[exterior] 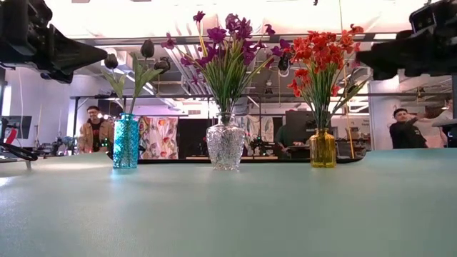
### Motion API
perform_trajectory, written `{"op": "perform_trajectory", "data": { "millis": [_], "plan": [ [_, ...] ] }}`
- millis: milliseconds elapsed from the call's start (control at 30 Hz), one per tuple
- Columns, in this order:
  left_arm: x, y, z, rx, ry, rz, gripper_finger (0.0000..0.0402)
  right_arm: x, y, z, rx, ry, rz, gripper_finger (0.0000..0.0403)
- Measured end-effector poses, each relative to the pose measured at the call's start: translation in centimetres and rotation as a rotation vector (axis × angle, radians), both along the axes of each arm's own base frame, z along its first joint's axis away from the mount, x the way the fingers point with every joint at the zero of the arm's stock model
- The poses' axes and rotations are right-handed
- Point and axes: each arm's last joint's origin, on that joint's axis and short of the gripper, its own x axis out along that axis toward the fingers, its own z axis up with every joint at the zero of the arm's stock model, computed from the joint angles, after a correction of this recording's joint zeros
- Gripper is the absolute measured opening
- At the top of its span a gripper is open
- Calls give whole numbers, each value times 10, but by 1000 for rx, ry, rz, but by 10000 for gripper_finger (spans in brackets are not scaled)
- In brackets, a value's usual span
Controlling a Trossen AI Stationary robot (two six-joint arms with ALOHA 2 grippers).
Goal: Sort flowers into vase by color
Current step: Return to Home Position
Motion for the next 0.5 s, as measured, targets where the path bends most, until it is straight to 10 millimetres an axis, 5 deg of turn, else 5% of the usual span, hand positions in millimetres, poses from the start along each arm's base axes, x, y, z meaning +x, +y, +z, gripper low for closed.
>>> {"op": "perform_trajectory", "data": {
  "millis": [500],
  "plan": [
    [2, -2, -2, 24, 29, -15, 0, 1, 0, -2, 68, 27, -9, 212]
  ]
}}
